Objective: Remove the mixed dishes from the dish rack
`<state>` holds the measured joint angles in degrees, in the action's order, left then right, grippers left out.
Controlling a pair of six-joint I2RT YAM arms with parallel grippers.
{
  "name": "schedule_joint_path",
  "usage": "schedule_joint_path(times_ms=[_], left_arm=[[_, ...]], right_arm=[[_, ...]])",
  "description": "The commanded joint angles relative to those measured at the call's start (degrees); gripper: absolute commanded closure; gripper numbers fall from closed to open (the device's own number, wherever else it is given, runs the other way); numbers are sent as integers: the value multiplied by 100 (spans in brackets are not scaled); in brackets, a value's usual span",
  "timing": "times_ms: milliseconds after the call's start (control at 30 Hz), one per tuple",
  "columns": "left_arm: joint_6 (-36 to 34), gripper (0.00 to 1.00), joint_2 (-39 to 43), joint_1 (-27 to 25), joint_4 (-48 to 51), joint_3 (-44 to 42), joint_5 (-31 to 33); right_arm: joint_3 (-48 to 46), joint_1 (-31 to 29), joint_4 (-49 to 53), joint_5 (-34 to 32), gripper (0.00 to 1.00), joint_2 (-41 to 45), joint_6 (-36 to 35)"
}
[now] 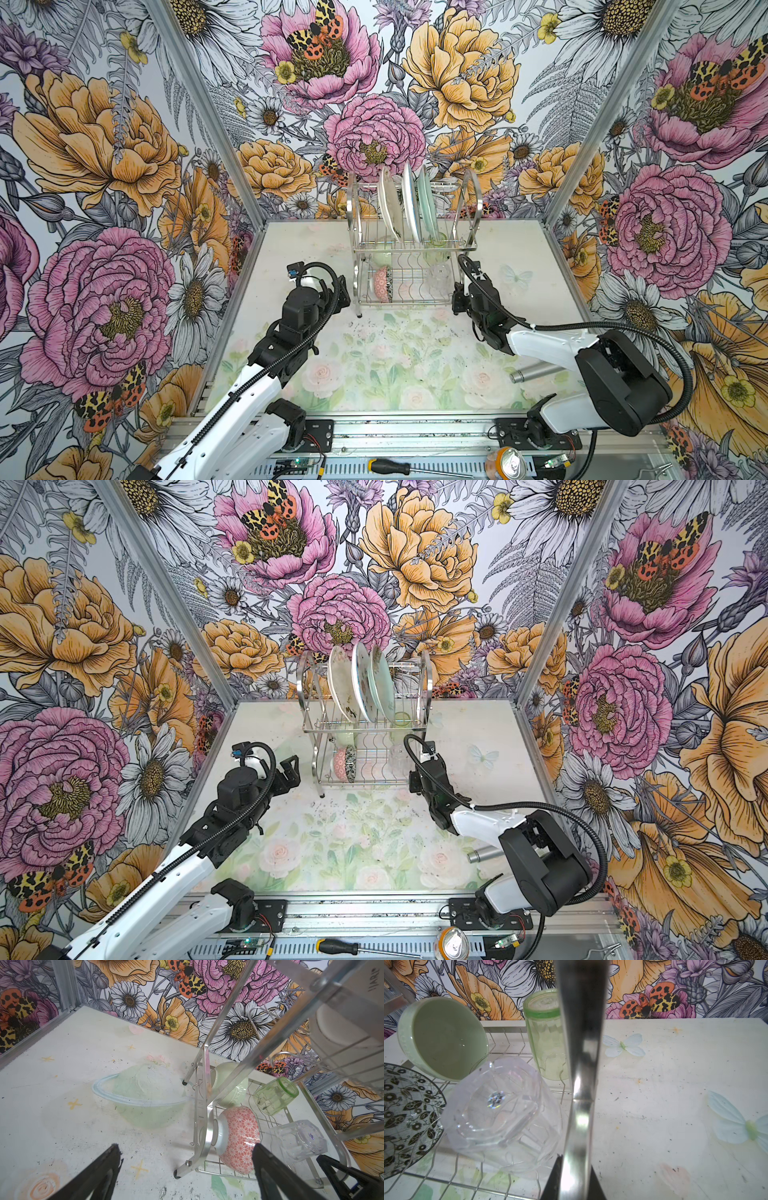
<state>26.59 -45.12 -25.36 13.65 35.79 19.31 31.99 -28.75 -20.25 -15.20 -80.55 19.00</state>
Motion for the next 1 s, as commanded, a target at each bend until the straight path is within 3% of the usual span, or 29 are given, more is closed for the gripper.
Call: schedule_joint_path(times_ms=[0,300,967], left_arm=[[-127,1,-31,9,-189,156,104],[-207,1,-240,15,-303,209,45],[-252,1,-615,14,-535,262,5]], right_arm=[[-244,154,283,-145,100,419,348],[-574,802,553,355,100,842,496],[-920,1295,951,100,100,1529,617]])
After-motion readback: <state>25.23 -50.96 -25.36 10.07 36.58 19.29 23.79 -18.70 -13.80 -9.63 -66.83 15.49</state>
